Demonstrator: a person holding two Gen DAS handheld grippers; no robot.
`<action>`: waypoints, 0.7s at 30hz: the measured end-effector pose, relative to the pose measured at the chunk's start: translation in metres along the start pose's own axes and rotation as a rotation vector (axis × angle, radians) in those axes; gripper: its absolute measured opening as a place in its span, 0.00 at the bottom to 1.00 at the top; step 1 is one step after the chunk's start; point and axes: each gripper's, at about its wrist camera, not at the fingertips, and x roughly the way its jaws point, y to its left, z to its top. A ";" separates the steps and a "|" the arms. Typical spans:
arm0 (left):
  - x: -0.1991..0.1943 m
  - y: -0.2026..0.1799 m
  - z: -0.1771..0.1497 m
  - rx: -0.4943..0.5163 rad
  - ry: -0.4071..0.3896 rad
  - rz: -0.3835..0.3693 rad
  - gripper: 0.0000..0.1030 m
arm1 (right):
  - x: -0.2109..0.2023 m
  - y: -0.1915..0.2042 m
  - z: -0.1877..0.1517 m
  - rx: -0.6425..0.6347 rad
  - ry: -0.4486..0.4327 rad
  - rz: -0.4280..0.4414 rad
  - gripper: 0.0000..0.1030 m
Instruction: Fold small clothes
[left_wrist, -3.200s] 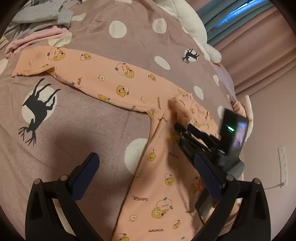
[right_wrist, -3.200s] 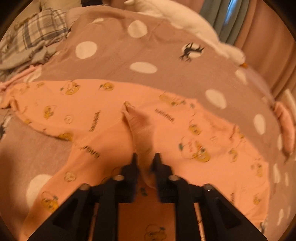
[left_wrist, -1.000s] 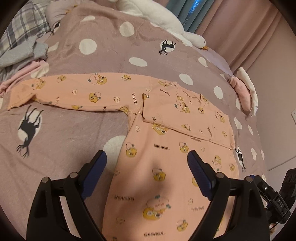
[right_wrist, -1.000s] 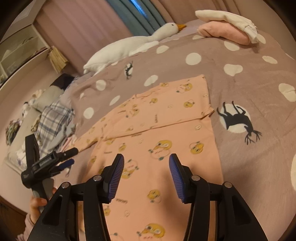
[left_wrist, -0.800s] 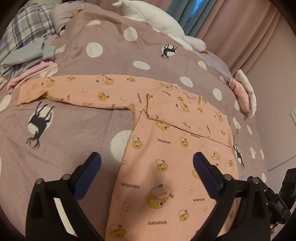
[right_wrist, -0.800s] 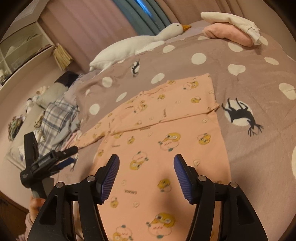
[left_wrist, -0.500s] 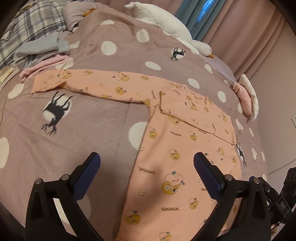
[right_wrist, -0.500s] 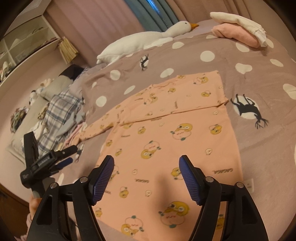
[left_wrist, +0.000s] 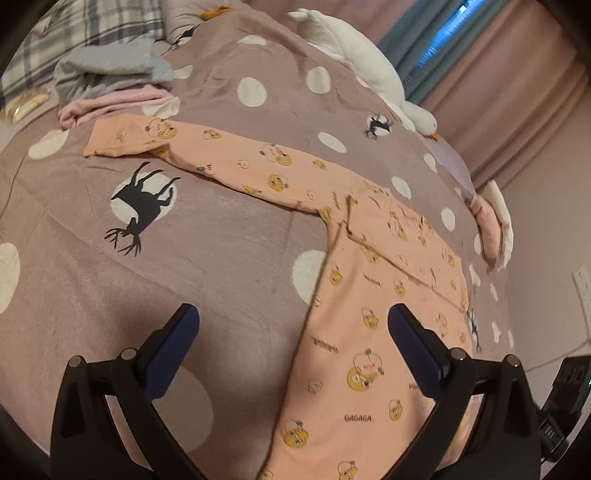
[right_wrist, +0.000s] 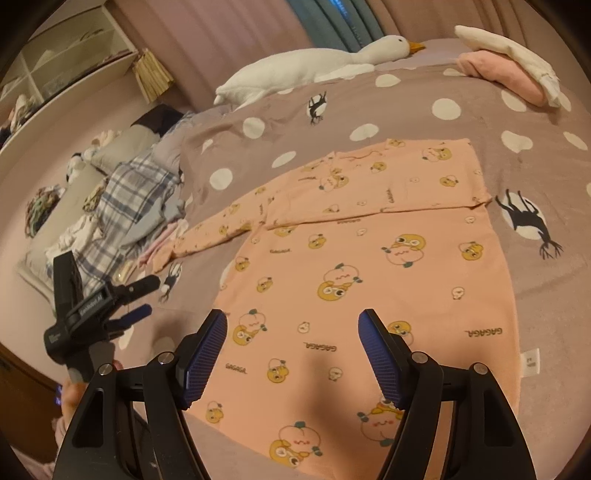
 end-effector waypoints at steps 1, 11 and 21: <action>0.002 0.004 0.002 -0.015 -0.002 -0.002 0.99 | 0.002 0.001 0.001 -0.002 0.006 -0.001 0.71; 0.026 0.086 0.066 -0.291 -0.061 -0.141 0.99 | 0.037 0.007 0.010 -0.008 0.066 -0.008 0.71; 0.046 0.175 0.119 -0.552 -0.129 -0.241 0.99 | 0.066 0.014 0.017 -0.060 0.115 -0.029 0.71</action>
